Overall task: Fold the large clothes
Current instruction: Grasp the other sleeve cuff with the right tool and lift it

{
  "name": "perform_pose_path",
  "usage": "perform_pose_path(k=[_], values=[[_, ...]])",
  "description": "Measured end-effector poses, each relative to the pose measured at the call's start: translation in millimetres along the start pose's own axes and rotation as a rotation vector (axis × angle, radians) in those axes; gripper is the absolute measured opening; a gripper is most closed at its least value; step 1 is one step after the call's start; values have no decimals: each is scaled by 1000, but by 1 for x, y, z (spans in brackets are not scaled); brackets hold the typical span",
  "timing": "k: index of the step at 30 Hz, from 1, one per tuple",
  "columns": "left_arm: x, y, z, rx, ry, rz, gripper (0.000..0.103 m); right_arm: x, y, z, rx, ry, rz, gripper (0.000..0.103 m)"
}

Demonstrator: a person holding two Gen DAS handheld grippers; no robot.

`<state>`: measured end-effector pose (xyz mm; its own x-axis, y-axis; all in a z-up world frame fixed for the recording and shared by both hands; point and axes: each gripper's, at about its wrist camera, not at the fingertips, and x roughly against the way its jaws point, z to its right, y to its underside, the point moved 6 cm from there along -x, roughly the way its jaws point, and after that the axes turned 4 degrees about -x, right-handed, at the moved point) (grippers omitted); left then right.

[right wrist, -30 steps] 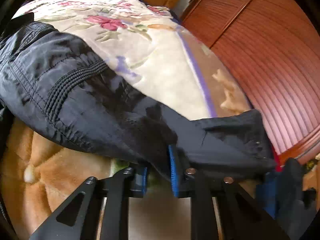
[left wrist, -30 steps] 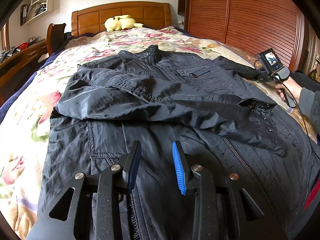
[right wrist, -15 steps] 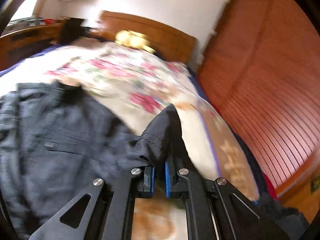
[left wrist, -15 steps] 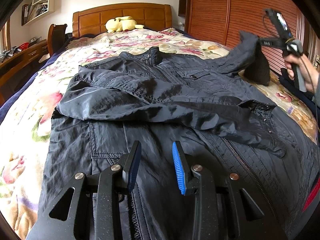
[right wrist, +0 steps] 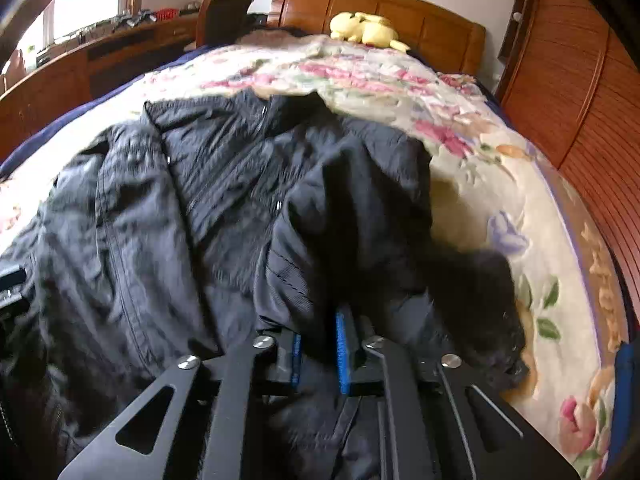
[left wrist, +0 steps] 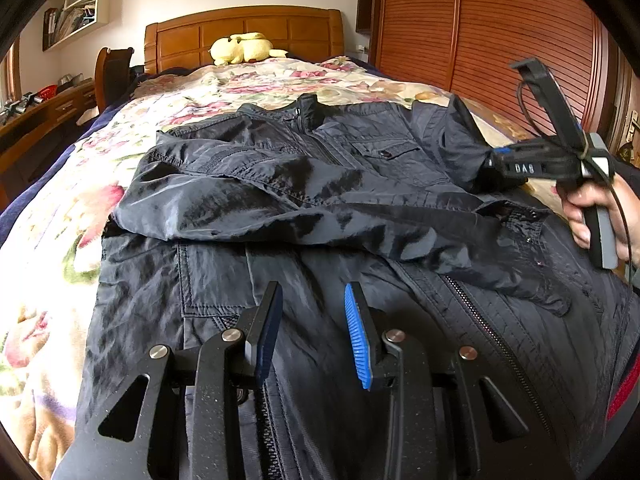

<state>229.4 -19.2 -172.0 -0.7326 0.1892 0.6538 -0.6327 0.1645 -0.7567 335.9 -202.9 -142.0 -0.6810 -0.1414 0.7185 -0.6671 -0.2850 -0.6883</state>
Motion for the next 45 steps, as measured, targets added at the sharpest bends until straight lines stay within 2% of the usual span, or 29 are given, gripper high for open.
perform_pose_path(k=[2,4,6,9,13,18,22,26,33,36,38,45], values=[[0,0,0,-1,0,-2,33,1,-2,0,6,8,-3,29],[-1,0,0,-1,0,-3,33,7,1,-3,14,6,5,43],[-1,0,0,-1,0,-3,33,16,5,-10,16,-10,11,48],[-1,0,0,-1,-1,-2,33,34,18,-13,13,-27,11,52],[-1,0,0,-1,-1,-2,33,63,17,0,-5,-22,61,58],[-1,0,0,-1,-2,-2,33,83,12,41,-74,56,117,70],[-1,0,0,-1,-1,-3,33,72,12,81,-126,138,92,74],[-1,0,0,-1,-1,-2,33,48,18,114,-184,181,37,74],[-2,0,0,0,-1,-5,33,0,26,138,-281,188,-66,74],[-3,1,-1,1,0,-6,33,-22,29,144,-312,173,-98,80],[-3,1,-1,1,0,-6,33,-27,32,148,-352,160,-80,84],[-2,0,0,0,-2,-6,33,-28,34,150,-369,143,-63,84]])
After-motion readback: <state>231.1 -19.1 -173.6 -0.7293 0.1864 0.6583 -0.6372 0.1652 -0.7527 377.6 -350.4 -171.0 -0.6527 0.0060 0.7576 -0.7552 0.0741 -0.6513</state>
